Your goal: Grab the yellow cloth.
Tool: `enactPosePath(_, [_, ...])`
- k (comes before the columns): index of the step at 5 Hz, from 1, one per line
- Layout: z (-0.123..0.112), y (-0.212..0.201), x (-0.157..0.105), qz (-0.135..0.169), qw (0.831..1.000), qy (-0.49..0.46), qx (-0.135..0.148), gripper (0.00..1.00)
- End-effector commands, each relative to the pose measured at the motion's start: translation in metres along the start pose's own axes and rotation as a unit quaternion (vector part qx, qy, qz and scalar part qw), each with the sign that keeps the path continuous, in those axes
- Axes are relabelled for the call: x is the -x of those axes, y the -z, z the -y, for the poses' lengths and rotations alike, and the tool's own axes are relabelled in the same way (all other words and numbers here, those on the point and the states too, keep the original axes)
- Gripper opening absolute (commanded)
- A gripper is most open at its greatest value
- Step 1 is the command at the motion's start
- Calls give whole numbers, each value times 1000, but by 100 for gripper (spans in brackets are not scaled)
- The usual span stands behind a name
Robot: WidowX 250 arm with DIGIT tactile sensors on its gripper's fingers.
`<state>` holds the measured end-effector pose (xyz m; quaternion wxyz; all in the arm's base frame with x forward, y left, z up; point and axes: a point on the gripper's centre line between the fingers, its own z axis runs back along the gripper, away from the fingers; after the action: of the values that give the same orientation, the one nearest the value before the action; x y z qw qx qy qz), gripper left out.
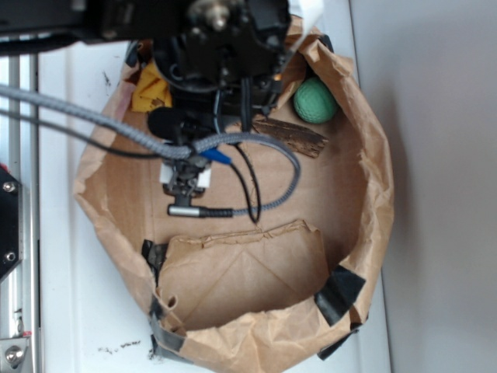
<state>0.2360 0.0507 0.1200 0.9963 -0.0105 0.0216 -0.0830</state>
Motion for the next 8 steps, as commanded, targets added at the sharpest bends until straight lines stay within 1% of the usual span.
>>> enactPosePath(1, [-26,30,3,-16,1000,-5,-5,100])
enactPosePath(2, [-31,42,5,-22,1000,0,0,100])
enactPosePath(3, [-31,54,-1,-30,1000,5,-6,100])
enactPosePath(6, [-31,54,-1,-30,1000,5,-6,100])
enactPosePath(7, [5,34,-34,-11,998,-17,-65,100])
enactPosePath(8, [4,33,-33,-3,995,-59,-86,100])
